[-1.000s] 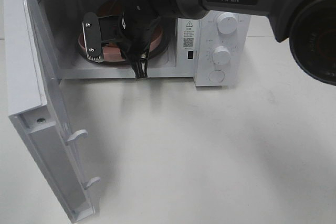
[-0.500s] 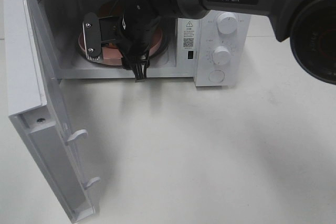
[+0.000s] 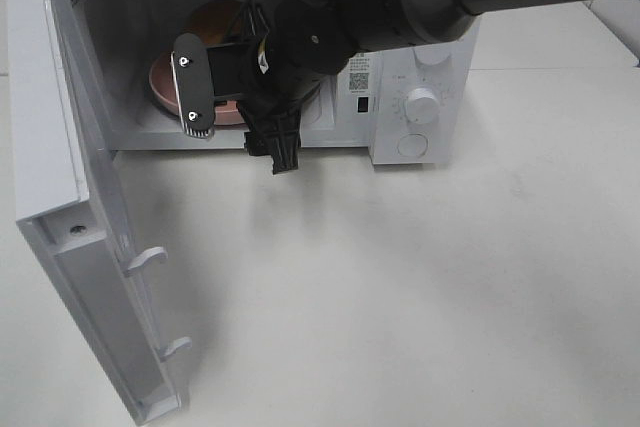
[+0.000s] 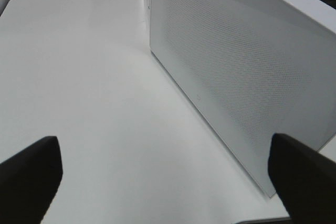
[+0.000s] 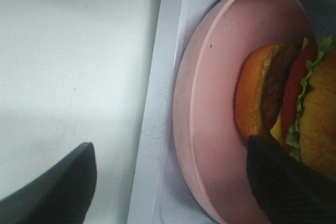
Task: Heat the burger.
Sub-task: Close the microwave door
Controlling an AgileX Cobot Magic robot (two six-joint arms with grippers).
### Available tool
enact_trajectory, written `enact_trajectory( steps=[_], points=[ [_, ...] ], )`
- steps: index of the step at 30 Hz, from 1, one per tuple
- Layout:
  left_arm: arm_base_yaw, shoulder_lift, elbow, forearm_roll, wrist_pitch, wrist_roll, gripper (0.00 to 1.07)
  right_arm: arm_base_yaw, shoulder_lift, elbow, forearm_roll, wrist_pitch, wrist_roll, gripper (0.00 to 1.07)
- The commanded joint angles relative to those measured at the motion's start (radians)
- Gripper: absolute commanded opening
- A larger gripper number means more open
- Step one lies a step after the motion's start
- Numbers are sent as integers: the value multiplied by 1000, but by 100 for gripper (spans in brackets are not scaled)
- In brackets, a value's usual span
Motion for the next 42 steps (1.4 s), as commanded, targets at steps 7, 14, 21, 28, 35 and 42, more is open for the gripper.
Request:
enact_trajectory(
  steps=[7,14,21,28,35,42],
  points=[
    [-2,-16,2,0,-9,1,100,-1,-214,274,-11,-156,84,77],
    [-2,-16,2,0,-9,1,100,-1,-351,431,-10,-155,168,76],
    [-2,-16,2,0,-9,1,100,1,-506,581,-10,-137,346,76],
    [-2,-16,2,0,-9,1,100,1,-668,690,-8,29,596,76],
    [-2,-16,2,0,-9,1,100,1,-775,723,-8,274,820,76],
    [-2,-16,2,0,-9,1,100,1,-890,723,0,498,968,76]
  ],
)
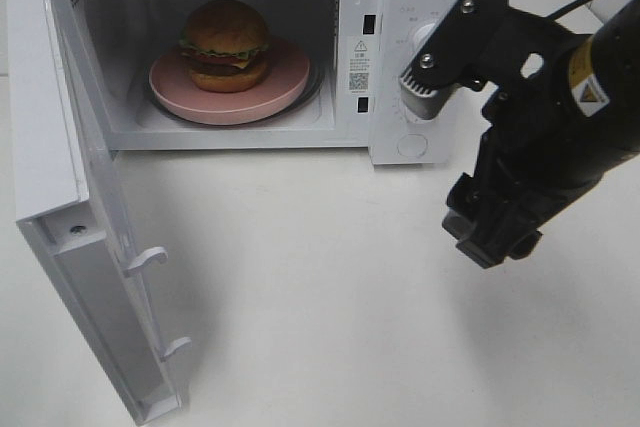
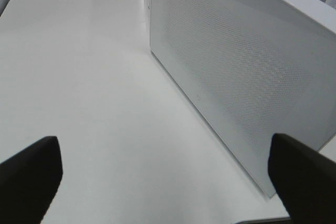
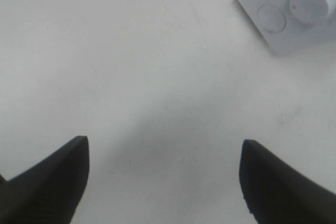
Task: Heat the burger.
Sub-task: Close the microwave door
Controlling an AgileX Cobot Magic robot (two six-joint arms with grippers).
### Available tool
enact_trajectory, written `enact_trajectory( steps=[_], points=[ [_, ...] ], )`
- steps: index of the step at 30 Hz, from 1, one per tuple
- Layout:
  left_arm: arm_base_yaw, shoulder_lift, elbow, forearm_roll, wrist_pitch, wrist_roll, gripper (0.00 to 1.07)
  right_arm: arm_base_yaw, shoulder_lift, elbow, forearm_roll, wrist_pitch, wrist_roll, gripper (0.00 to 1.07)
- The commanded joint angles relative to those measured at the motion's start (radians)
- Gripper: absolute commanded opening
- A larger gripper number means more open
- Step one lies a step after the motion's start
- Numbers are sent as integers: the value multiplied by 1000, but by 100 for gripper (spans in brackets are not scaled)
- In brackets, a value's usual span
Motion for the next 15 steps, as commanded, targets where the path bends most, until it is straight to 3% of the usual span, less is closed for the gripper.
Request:
enact_trajectory(
  steps=[1,15],
  points=[
    [-2,-16,2,0,-9,1,100,1,-40,4,8,81,33,76],
    [-2,-16,2,0,-9,1,100,1,-270,4,61,351,30,76]
  ],
)
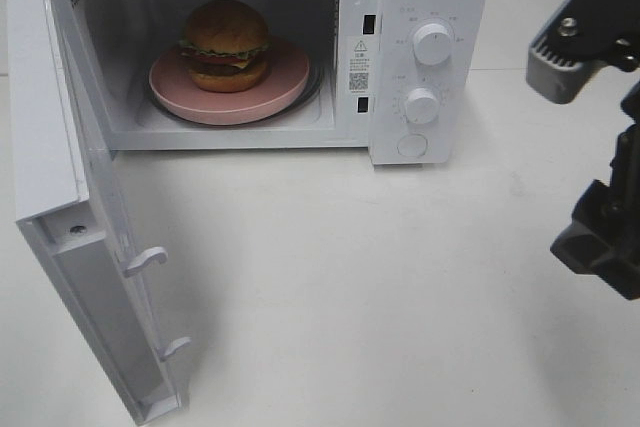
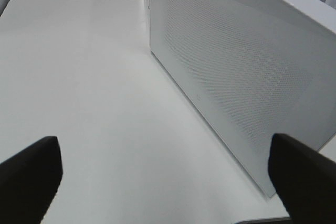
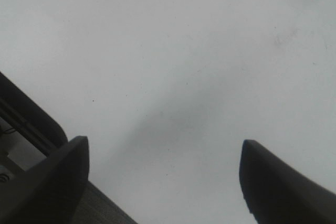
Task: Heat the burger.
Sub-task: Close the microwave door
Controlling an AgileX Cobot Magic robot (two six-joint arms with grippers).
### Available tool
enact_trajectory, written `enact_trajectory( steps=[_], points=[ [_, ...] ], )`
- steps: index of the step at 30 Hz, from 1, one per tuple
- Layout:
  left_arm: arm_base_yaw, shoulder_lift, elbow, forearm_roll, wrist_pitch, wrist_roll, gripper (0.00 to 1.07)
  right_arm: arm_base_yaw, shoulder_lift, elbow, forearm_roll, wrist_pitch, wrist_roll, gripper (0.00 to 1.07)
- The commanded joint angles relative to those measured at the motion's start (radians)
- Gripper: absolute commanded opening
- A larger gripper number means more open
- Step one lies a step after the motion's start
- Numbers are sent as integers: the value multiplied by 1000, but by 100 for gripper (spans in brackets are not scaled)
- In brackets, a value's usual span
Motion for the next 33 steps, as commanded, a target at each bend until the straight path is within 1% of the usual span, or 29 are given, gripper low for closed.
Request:
enact_trajectory(
  steps=[1,5,7,10,11,12,13,14,15,16,17,18,19,20,21,22,23,24,26,27,29,30,32,33],
  points=[
    [-2,-16,2,0,-9,1,100,1,-69,4,4,79,12,76],
    [-2,-16,2,0,-9,1,100,1,-121,9,4,118,12,76],
    [-2,-16,2,0,-9,1,100,-1,-201,40,0,117,15,76],
    [-2,-16,2,0,-9,1,100,-9,-250,64,1,118,17,76],
    [-2,-16,2,0,-9,1,100,-25,-275,76,13,118,18,76],
    [-2,-16,2,0,-9,1,100,-65,-323,97,32,118,18,76],
    [-2,-16,2,0,-9,1,100,-65,-323,97,32,118,18,76],
    [-2,-16,2,0,-9,1,100,-94,-342,104,43,118,17,76],
    [-2,-16,2,0,-9,1,100,-157,-389,118,56,116,16,76],
    [-2,-16,2,0,-9,1,100,-157,-389,118,56,116,16,76],
    [-2,-16,2,0,-9,1,100,-212,-432,133,56,115,16,76],
    [-2,-16,2,0,-9,1,100,-234,-451,140,56,115,12,76],
    [-2,-16,2,0,-9,1,100,-234,-451,140,56,115,12,76],
    [-2,-16,2,0,-9,1,100,-281,-501,156,56,108,11,76],
    [-2,-16,2,0,-9,1,100,-302,-527,167,56,100,11,76],
    [-2,-16,2,0,-9,1,100,-302,-527,167,56,100,11,76],
    [-2,-16,2,0,-9,1,100,-336,-576,194,68,83,11,76],
    [-2,-16,2,0,-9,1,100,-336,-576,194,68,83,11,76],
    [-2,-16,2,0,-9,1,100,-388,-648,240,84,53,11,76],
    [-2,-16,2,0,-9,1,100,-388,-648,240,84,53,11,76],
    [-2,-16,2,0,-9,1,100,-440,-725,288,100,19,11,76],
    [-2,-16,2,0,-9,1,100,-440,-725,288,100,19,11,76],
    [-2,-16,2,0,-9,1,100,-486,-793,324,102,-4,11,76],
    [-2,-16,2,0,-9,1,100,-486,-793,324,102,-4,11,76]
  ],
)
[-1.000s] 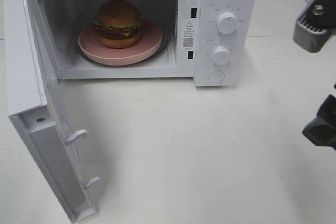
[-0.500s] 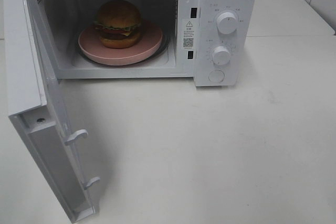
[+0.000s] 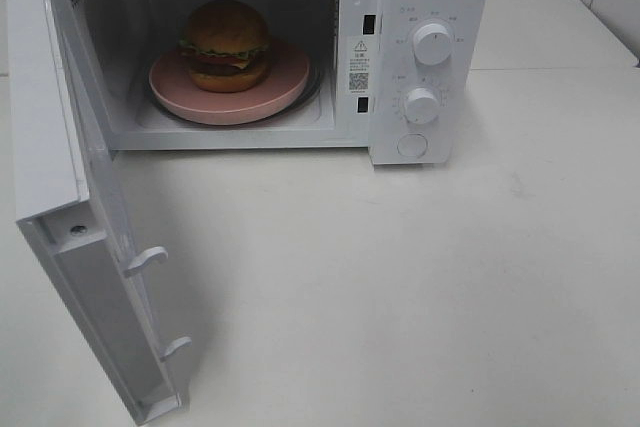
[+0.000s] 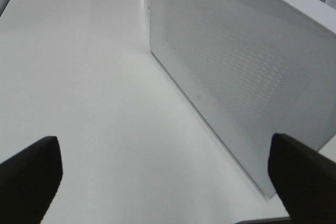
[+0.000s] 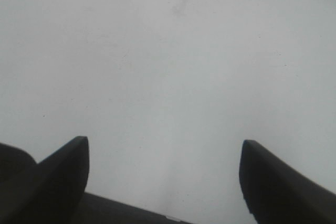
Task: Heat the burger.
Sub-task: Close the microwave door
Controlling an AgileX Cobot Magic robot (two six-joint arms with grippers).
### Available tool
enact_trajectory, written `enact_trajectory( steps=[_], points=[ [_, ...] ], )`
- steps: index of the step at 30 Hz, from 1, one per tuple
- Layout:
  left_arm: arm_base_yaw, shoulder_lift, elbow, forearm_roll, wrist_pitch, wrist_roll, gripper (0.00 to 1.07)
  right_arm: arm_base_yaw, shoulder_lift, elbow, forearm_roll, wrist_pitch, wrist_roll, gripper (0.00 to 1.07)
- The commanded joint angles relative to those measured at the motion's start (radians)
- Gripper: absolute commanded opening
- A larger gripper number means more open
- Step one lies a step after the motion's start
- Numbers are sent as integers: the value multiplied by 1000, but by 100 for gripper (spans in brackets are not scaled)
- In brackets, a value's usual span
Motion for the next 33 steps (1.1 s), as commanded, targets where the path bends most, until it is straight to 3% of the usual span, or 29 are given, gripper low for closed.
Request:
enact_trajectory(
  steps=[1,18,33],
  points=[
    [-2,-16,2,0,-9,1,100,-53,-76,40,4,-31,9,76],
    [-2,-16,2,0,-9,1,100,-194,-346,53,21,-29,8,76],
    [-2,-15,2,0,-9,1,100,-194,-345,55,22,-28,11,76]
  ],
)
